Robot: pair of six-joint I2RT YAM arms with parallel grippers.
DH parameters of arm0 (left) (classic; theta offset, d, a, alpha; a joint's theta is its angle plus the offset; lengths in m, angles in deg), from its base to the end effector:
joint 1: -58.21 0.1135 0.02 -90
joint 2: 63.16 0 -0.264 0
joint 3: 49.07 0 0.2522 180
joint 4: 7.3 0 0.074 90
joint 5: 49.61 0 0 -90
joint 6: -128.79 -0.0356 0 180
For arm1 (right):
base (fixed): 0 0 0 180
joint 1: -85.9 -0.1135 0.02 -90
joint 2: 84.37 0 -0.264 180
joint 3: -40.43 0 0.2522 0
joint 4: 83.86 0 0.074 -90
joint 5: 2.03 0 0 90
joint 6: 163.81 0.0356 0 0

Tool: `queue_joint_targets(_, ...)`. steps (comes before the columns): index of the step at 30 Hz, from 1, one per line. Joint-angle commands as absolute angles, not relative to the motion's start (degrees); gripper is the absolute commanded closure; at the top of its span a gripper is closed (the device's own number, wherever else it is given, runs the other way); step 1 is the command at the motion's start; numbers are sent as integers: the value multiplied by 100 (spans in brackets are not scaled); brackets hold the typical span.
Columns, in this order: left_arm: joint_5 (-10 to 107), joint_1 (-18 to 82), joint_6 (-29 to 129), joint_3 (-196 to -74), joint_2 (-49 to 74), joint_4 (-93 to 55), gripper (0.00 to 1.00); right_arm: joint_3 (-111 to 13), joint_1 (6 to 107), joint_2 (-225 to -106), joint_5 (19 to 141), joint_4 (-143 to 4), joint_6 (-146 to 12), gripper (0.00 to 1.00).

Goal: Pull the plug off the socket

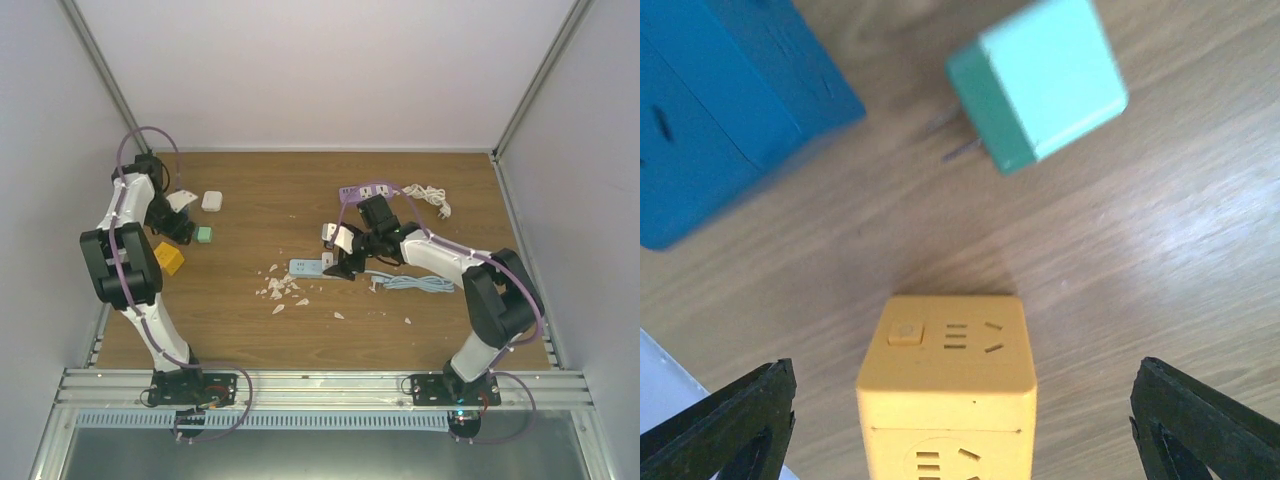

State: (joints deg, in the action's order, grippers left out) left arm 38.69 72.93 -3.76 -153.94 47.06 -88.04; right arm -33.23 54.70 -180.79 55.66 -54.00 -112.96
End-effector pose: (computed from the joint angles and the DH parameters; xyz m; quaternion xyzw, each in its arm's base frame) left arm 0.3574 0.0950 0.2284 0.2398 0.9701 0.0294 0.0228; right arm 0.2855 0.1951 0.1956 -0.5970 0.6924 0.2416 0.3253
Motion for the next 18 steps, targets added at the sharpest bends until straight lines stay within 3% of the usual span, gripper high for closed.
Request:
queue_joint_targets(1, 4760, 7187, -424, -15734, 4279, -8876, 8, -3110, 5519, -17786, 5641, -5350, -11449, 7)
queue_joint_targets(8, 5681, 6635, -782, -15677, 3830, -8671, 1, -2662, 5771, -17539, 5548, -5351, -11664, 8)
queue_joint_targets(18, 7410, 5214, -1291, -15109, 3410, -7871, 1, -2270, 6035, -17448, 5345, -5340, -11912, 8)
